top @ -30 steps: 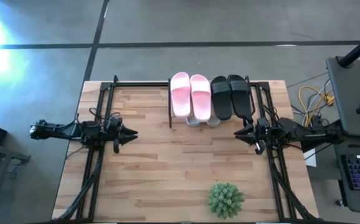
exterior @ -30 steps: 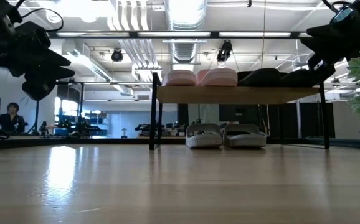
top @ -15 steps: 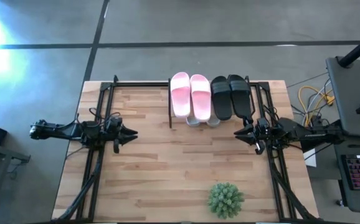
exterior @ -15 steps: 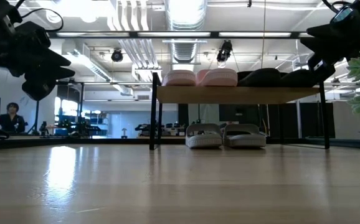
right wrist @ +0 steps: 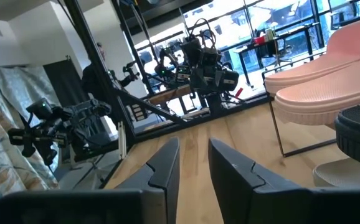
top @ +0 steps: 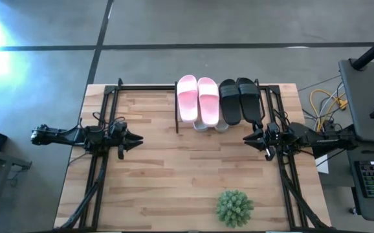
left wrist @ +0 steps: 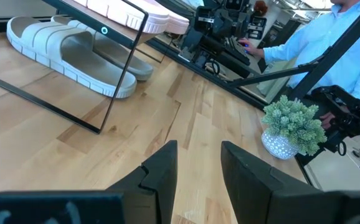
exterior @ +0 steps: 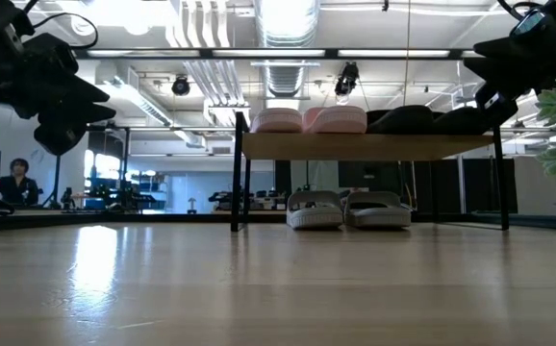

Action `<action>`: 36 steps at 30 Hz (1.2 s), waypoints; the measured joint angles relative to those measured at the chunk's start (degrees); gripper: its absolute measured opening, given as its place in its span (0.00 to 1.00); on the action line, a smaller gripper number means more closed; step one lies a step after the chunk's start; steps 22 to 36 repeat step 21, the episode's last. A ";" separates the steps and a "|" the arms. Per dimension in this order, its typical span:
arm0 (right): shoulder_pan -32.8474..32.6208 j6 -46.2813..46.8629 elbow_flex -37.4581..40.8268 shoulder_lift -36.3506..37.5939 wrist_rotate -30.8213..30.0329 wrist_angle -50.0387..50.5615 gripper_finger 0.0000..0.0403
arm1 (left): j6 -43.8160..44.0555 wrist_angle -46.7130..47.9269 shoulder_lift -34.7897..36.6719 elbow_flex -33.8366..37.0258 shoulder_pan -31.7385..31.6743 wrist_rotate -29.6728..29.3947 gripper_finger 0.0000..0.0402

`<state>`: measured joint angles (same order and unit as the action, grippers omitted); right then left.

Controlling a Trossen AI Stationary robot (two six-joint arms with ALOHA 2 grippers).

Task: Pick and place slides into the shelf
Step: Return to Home Position

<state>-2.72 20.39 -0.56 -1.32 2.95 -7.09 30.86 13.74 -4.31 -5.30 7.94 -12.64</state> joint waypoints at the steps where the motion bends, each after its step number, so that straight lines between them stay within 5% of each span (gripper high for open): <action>1: -0.01 0.00 0.00 0.00 0.01 0.00 0.20 | 0.00 0.00 -0.01 0.00 0.00 0.00 0.27; 36: 0.00 0.01 0.00 0.00 -0.01 0.00 0.18 | 0.00 0.00 -0.03 0.02 0.00 0.00 0.27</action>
